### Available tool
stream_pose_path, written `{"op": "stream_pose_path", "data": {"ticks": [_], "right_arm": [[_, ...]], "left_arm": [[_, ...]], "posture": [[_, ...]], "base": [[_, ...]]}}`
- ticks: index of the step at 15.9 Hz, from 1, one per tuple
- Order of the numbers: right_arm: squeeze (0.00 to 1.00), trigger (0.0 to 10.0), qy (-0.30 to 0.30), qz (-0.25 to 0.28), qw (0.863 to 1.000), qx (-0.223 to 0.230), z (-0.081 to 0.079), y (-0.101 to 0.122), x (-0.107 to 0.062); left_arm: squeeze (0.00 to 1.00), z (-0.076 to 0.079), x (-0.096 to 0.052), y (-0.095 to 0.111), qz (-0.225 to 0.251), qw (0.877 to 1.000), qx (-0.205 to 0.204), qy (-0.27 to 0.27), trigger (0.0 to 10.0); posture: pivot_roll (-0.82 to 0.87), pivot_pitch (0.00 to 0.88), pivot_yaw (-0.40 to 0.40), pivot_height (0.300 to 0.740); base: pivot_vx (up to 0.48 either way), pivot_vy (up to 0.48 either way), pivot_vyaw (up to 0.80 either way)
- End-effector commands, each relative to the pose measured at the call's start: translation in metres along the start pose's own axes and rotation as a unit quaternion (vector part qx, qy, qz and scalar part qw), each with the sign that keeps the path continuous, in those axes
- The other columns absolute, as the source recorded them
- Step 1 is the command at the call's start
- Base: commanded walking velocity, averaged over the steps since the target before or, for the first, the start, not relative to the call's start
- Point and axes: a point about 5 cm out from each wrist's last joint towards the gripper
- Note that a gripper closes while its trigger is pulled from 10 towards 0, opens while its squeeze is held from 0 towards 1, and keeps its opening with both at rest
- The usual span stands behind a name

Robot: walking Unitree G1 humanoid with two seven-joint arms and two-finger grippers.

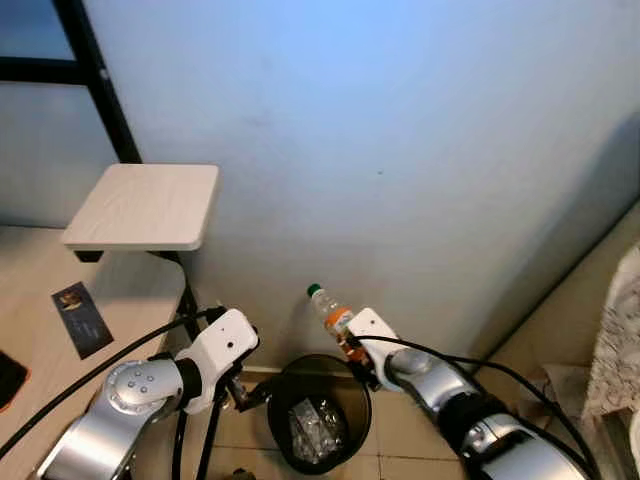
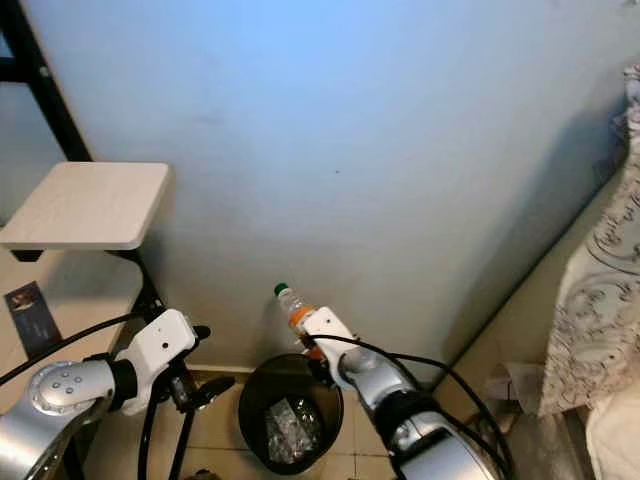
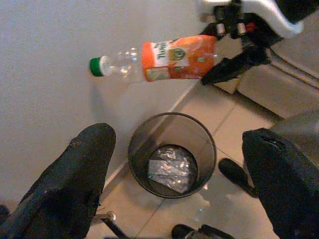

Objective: Clean up the room

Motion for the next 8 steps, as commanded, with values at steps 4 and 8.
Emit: {"op": "stream_pose_path", "data": {"ticks": [4, 8], "right_arm": [[0.00, 10.0, 0.003, -0.010, 1.000, -0.015, -0.0004, 0.0029, 0.0020], [0.00, 10.0, 0.019, -0.011, 1.000, -0.023, -0.0034, 0.0047, 0.0032]], "left_arm": [[0.00, -0.0009, -0.0018, -0.0019, -0.022, 0.999, 0.010, -0.024, 10.0], [0.00, 0.0008, -0.0041, -0.0057, -0.044, 0.997, -0.001, -0.062, 10.0]], "posture": [[0.05, 0.072, -0.035, 0.740], [0.04, 0.073, -0.028, 0.740]], "base": [[0.000, 0.000, 0.00], [0.000, 0.000, 0.00]]}}
Point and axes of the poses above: a point about 5 cm out from each wrist's last joint towards the gripper, its own x axis pointing out of the wrist towards the gripper, its own y axis along the axis of the wrist's last joint, z = x × y, and after that the axes turned 11 degrees about -x, right-handed
